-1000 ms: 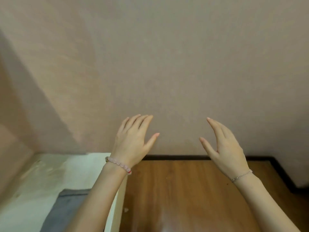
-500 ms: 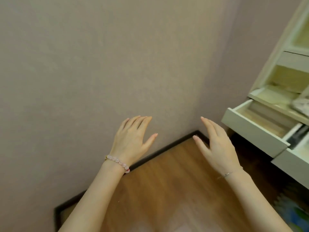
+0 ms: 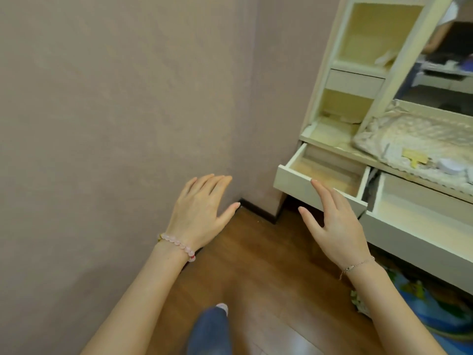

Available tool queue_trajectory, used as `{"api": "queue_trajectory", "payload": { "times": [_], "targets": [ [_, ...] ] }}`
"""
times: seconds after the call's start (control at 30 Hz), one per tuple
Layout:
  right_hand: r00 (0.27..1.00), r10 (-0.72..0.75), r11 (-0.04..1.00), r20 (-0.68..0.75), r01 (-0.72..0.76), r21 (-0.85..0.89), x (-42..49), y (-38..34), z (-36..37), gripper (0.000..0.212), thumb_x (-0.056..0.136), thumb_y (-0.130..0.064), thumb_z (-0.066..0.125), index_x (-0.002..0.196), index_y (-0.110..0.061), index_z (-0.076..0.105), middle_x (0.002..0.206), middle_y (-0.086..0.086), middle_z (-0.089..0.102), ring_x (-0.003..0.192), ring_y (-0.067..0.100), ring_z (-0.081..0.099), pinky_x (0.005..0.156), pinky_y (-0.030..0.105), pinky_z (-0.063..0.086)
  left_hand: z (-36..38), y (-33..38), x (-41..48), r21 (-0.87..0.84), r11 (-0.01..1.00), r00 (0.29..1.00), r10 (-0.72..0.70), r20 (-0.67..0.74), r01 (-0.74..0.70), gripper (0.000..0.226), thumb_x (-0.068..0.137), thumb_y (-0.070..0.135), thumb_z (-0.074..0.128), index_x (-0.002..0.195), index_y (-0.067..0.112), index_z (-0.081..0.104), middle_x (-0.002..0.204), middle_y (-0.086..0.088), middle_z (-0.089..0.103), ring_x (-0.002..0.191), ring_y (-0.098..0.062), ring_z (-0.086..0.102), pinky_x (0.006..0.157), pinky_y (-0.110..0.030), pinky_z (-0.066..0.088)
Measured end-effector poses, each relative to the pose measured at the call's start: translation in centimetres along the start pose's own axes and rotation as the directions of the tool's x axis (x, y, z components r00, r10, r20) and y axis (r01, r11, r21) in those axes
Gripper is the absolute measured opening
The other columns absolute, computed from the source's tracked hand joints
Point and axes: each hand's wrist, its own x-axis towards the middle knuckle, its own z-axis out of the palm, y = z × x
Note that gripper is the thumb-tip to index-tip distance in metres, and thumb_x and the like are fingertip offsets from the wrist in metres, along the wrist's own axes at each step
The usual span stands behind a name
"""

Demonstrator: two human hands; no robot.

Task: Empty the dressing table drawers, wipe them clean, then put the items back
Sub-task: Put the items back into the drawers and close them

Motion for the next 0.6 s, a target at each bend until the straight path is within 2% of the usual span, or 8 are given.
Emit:
{"api": "queue_trajectory", "payload": {
  "times": [0.13,0.33,0.6],
  "targets": [
    [0.995,0.091,0.995,-0.035,-0.092,-0.034,4.0,0.2,2.1,0.063,0.089,-0.052,0.036,0.144,-0.021,0.029,0.145,-0.001,0.038,0.134,0.015,0.033,0.109,0.032,0.029,3.1,-2.5,6.9,-0.084,0.991,0.994,0.107,0.016,-0.105,0.055,0.089,0.049,0.038,0.125,0.012,0.056,0.122,-0.002,0.062,0.117,-0.024,0.055,0.099,-0.042,0.041],
    [0.955,0.271,0.96,-0.122,-0.276,-0.032,9.6,0.3,3.7,0.058,0.091,-0.046,0.043,0.143,-0.023,0.03,0.144,-0.002,0.04,0.133,0.016,0.034,0.108,0.033,0.03,6.6,-5.5,16.5,-0.172,0.946,0.96,0.28,0.004,-0.275,0.055,0.088,0.049,0.038,0.124,0.011,0.057,0.12,-0.003,0.063,0.115,-0.025,0.057,0.098,-0.042,0.042],
    [0.9,0.382,0.911,-0.209,-0.405,-0.078,14.5,2.7,4.8,0.059,0.091,-0.045,0.045,0.143,-0.021,0.03,0.144,0.0,0.04,0.133,0.015,0.034,0.109,0.033,0.031,11.3,-6.0,24.7,-0.248,0.884,0.908,0.417,0.032,-0.397,0.057,0.089,0.051,0.036,0.126,0.013,0.056,0.123,-0.002,0.062,0.118,-0.023,0.055,0.1,-0.041,0.04]
  ]
}}
